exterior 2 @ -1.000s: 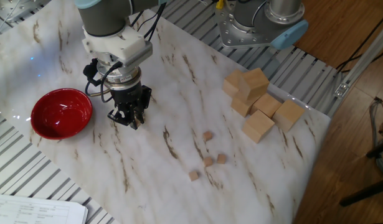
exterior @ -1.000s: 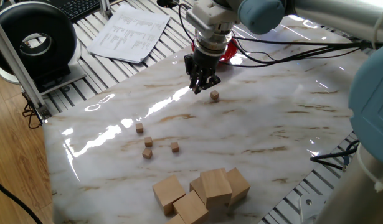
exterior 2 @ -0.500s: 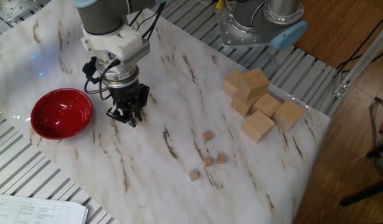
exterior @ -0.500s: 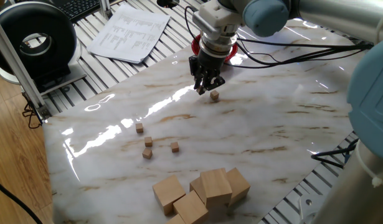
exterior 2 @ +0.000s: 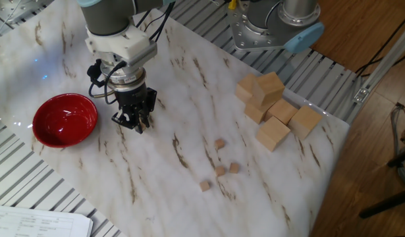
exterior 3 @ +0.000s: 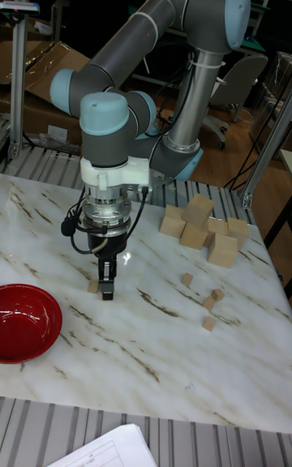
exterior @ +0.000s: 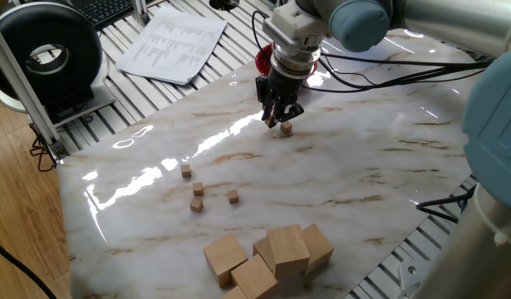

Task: Stack the blocks into a pyramid shape

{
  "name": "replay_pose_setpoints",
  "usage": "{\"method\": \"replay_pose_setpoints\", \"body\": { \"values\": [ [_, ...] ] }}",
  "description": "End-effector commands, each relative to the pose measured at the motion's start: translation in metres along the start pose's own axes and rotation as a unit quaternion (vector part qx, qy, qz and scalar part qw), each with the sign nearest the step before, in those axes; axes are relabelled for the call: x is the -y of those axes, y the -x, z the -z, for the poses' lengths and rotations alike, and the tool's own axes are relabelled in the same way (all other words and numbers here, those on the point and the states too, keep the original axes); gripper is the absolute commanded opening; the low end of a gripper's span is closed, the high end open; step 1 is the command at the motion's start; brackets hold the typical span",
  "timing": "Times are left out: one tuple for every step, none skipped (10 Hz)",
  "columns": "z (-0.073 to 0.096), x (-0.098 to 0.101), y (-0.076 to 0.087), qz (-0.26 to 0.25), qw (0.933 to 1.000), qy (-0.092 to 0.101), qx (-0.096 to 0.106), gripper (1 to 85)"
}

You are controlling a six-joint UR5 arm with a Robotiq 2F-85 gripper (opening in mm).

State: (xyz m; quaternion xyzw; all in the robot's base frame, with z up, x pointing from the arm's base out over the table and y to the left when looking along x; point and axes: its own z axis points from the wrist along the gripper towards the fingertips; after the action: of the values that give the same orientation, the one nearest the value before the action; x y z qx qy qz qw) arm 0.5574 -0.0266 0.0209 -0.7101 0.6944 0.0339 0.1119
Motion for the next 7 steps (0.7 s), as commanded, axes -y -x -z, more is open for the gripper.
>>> {"method": "replay_pose_setpoints", "body": {
  "values": [
    [-0.0003,-0.0004,-0.0006,-0.004,0.9999,-0.004,0.009,12.0],
    [-0.0005,-0.0009,-0.0008,-0.004,0.9999,-0.004,0.009,12.0],
    [-0.001,-0.0011,-0.0018,-0.004,0.9999,-0.004,0.009,12.0],
    [-0.0014,-0.001,-0.001,-0.004,0.9999,-0.004,0.012,12.0],
    [-0.0015,-0.001,-0.001,-0.004,0.9999,-0.004,0.012,12.0],
    [-0.0016,-0.0011,-0.0011,-0.003,0.9999,-0.004,0.012,12.0],
    [-0.0016,-0.0012,-0.0005,-0.003,0.9999,-0.005,0.013,12.0]
  ]
}}
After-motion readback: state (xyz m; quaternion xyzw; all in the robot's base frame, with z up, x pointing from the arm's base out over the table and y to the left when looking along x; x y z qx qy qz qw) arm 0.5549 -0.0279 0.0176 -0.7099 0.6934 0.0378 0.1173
